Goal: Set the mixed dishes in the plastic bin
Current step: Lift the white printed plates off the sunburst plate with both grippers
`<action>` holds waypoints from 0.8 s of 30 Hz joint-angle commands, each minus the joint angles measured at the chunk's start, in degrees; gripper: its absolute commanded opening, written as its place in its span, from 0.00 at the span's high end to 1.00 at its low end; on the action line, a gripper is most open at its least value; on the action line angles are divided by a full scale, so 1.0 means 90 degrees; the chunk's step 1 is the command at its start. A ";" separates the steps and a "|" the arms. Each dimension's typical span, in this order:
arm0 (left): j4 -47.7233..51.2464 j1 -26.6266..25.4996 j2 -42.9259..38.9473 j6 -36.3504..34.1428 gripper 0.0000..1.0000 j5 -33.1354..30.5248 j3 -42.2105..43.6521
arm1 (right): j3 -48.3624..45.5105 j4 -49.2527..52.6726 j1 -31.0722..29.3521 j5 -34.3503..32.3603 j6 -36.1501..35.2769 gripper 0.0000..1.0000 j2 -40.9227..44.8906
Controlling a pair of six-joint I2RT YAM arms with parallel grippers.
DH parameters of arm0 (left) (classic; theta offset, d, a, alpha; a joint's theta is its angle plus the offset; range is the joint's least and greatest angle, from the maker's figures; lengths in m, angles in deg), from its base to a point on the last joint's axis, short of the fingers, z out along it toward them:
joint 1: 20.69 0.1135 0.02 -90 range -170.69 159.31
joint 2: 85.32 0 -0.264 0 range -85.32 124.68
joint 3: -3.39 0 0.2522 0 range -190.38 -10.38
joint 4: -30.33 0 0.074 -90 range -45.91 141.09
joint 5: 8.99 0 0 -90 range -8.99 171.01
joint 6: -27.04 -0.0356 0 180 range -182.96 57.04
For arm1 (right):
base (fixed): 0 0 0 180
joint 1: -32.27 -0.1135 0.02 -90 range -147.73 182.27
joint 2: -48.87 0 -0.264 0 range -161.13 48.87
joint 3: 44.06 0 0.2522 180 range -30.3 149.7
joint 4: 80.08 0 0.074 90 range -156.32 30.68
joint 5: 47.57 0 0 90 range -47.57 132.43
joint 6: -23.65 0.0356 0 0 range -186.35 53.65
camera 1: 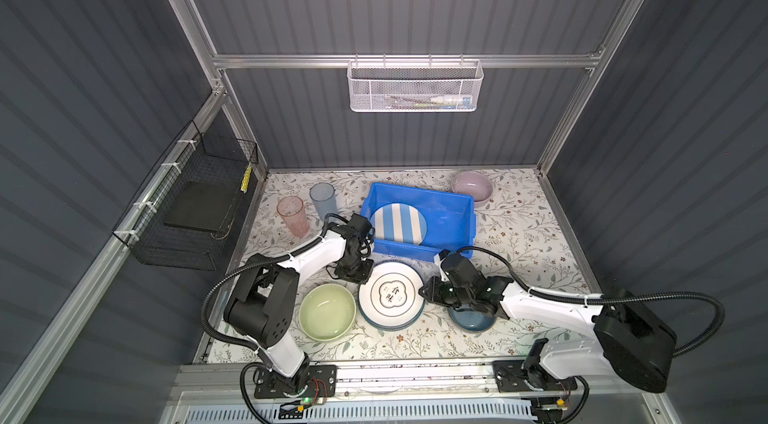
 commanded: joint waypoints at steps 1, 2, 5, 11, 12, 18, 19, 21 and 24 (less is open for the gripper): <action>-0.0384 -0.0107 0.0209 0.0096 0.85 0.0572 0.0044 | 0.0107 -0.1052 -0.0064 0.0388 -0.0163 0.75 0.0180; -0.0384 -0.0107 0.0218 0.0097 0.85 0.0578 0.0045 | 0.0094 -0.1069 -0.0064 0.0377 -0.0156 0.75 0.0187; -0.0383 -0.0100 0.0216 0.0105 0.85 0.0576 0.0048 | 0.0034 -0.1140 -0.0064 0.0342 -0.0120 0.76 0.0227; -0.0384 -0.0104 0.0247 0.0106 0.85 0.0586 0.0044 | -0.0035 -0.1343 -0.0054 0.0282 -0.0123 0.77 0.0210; -0.0383 -0.0104 0.0254 0.0114 0.85 0.0584 0.0039 | -0.0059 -0.1415 -0.0054 0.0276 -0.0120 0.77 0.0209; -0.0365 -0.0106 0.0228 0.0127 0.85 0.0568 0.0038 | 0.0006 -0.1308 -0.0043 0.0189 -0.0163 0.78 0.0163; -0.0355 -0.0109 0.0214 0.0135 0.85 0.0553 0.0036 | 0.0034 -0.1235 -0.0045 0.0166 -0.0169 0.79 0.0152; -0.0345 -0.0106 0.0190 0.0145 0.85 0.0539 0.0043 | 0.0105 -0.0977 -0.0045 0.0064 -0.0134 0.83 0.0125; -0.0326 -0.0103 0.0150 0.0169 0.85 0.0526 0.0038 | 0.0165 -0.0691 -0.0006 -0.0004 -0.0123 0.87 0.0122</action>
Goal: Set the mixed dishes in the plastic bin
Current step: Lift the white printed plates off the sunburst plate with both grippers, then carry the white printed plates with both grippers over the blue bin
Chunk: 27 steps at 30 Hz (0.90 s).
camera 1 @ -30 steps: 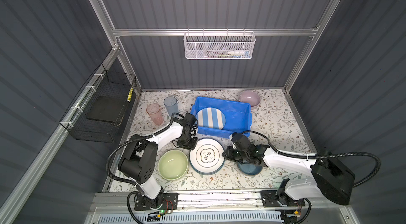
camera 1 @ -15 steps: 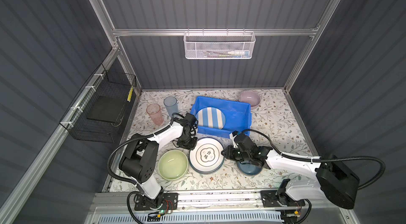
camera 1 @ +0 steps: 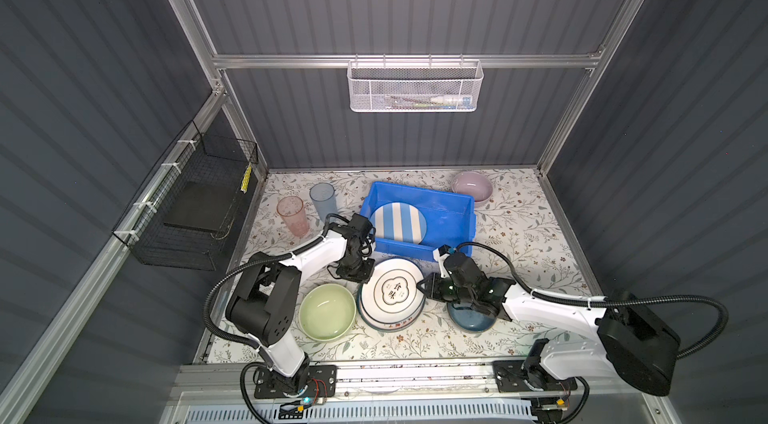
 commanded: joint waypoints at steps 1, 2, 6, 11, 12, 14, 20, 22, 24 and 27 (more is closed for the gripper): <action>-0.0154 -0.0111 0.0058 0.0125 0.85 0.0388 0.0031 | 0.0279 -0.0007 -0.0006 0.0094 -0.0066 0.89 0.0061; -0.0144 -0.0106 0.0036 0.0128 0.84 0.0387 0.0003 | 0.0285 0.0076 0.0018 0.0094 -0.0037 0.91 0.0076; -0.0119 -0.0105 -0.0058 0.0161 0.81 0.0435 -0.0073 | 0.0317 0.0421 0.0110 0.0104 0.0009 0.94 0.0140; -0.0032 -0.0106 -0.0205 0.0204 0.75 0.0528 -0.0230 | 0.0331 0.0647 0.0204 0.0237 -0.0023 0.95 0.0208; -0.0010 -0.0111 -0.0243 0.0216 0.74 0.0532 -0.0269 | 0.0337 0.0676 0.0213 0.0269 -0.0025 0.95 0.0222; 0.0064 -0.0110 -0.0336 0.0233 0.71 0.0538 -0.0346 | 0.0354 0.0738 0.0233 0.0328 -0.0080 0.95 0.0261; 0.0316 -0.0101 -0.0663 0.0292 0.64 0.0317 -0.0583 | 0.0627 0.1187 0.0357 0.0467 -0.0552 0.95 0.0511; 0.0422 -0.0092 -0.0734 0.0359 0.61 0.0143 -0.0704 | 0.0713 0.1333 0.0420 0.0533 -0.0744 0.95 0.0603; 0.0598 -0.0064 -0.0781 0.0474 0.58 -0.0076 -0.0883 | 0.0785 0.1443 0.0528 0.0721 -0.0931 0.95 0.0695; 0.0701 -0.0021 -0.0926 0.0583 0.54 -0.0324 -0.1080 | 0.0893 0.1713 0.0718 0.0841 -0.1203 0.95 0.0891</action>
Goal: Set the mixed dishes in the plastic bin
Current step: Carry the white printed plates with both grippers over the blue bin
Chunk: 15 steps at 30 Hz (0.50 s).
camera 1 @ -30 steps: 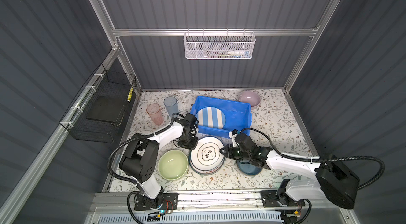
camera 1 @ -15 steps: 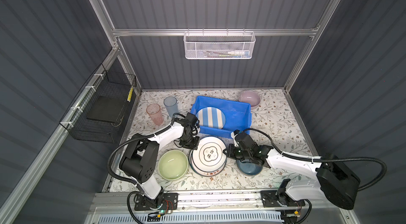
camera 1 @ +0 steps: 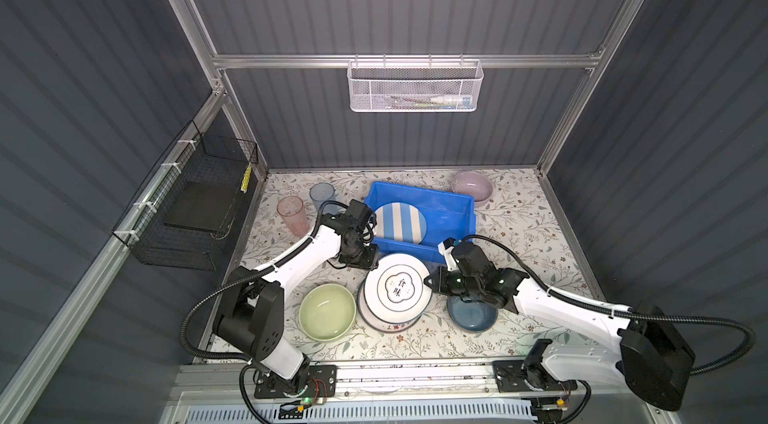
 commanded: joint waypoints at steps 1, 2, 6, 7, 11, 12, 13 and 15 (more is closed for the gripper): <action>0.0378 0.0074 -0.0266 0.0208 0.53 -0.0388 -0.0331 | 0.0301 0.0307 0.0238 0.0331 -0.0503 0.95 0.0317; 0.0392 0.0130 -0.0300 0.0231 0.52 -0.0449 -0.0388 | 0.0346 0.0419 0.0327 0.0356 -0.0581 0.95 0.0395; 0.0355 0.0383 -0.0327 0.0284 0.51 -0.0754 -0.0587 | 0.0578 0.0810 0.0721 0.0386 -0.0840 0.95 0.0557; 0.0356 0.0420 -0.0296 0.0286 0.51 -0.0812 -0.0660 | 0.0660 0.0910 0.0835 0.0401 -0.0903 0.95 0.0558; 0.0339 0.0491 -0.0083 0.0282 0.51 -0.0993 -0.1014 | 0.1046 0.1250 0.1212 0.0380 -0.1201 0.95 0.0561; 0.0338 0.0507 -0.0005 0.0274 0.52 -0.1061 -0.1117 | 0.1164 0.1302 0.1316 0.0378 -0.1243 0.95 0.0558; 0.0330 0.0514 0.0081 0.0260 0.53 -0.1138 -0.1207 | 0.1283 0.1337 0.1435 0.0385 -0.1266 0.95 0.0561; 0.0295 0.0539 0.0258 0.0241 0.54 -0.1275 -0.1337 | 0.1518 0.1350 0.1635 0.0377 -0.1272 0.95 0.0434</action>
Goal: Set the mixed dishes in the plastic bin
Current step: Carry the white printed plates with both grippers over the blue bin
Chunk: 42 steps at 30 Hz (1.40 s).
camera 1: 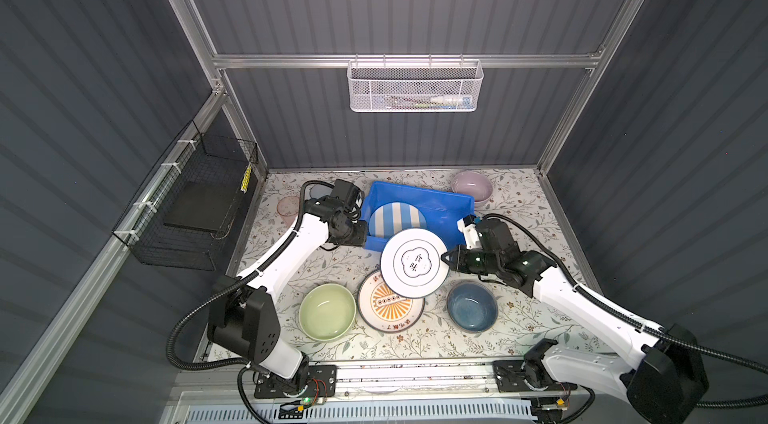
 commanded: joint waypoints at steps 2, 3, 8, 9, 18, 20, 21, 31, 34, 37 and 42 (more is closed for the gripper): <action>0.0016 0.0069 0.0443 -0.0010 0.55 -0.0333 -0.0496 | 0.0724 0.0015 0.0410 0.0120 -0.0198 0.95 -0.0223; -0.0031 0.0110 0.0558 0.0004 0.55 -0.0309 -0.0562 | 0.0910 0.0014 0.0490 0.0105 -0.0219 0.95 -0.0372; -0.0150 0.0219 0.1051 -0.0041 0.61 -0.0271 -0.0899 | 0.1594 -0.0166 0.0783 0.0021 -0.0231 0.95 -0.1052; -0.0150 0.0238 0.1146 -0.0077 0.62 -0.0298 -0.0967 | 0.1718 -0.0198 0.0827 0.0019 -0.0223 0.95 -0.1201; -0.0214 0.0452 0.1633 -0.0338 0.67 -0.0560 -0.1209 | 0.2606 -0.0399 0.0908 0.0025 -0.0340 0.95 -0.2438; -0.0229 0.0476 0.1731 -0.0391 0.69 -0.0524 -0.1243 | 0.2748 -0.0497 0.0918 0.0058 -0.0340 0.95 -0.2706; -0.0219 0.0489 0.1776 -0.0401 0.70 -0.0509 -0.1267 | 0.2837 -0.0538 0.0918 0.0064 -0.0311 0.95 -0.2849; -0.0199 0.0527 0.2007 -0.0467 0.73 -0.0306 -0.1347 | 0.3543 -0.0579 0.0919 0.0172 -0.0247 0.95 -0.3825; -0.0199 0.0534 0.2063 -0.0501 0.74 -0.0221 -0.1338 | 0.3665 -0.0562 0.0926 0.0133 -0.0276 0.95 -0.4027; -0.0209 0.0538 0.2115 -0.0520 0.74 -0.0135 -0.1336 | 0.3778 -0.0608 0.0923 0.0175 -0.0252 0.95 -0.4239; -0.0238 0.0536 0.2153 -0.0566 0.74 0.0031 -0.1353 | 0.3896 -0.0705 0.0923 0.0264 -0.0193 0.96 -0.4518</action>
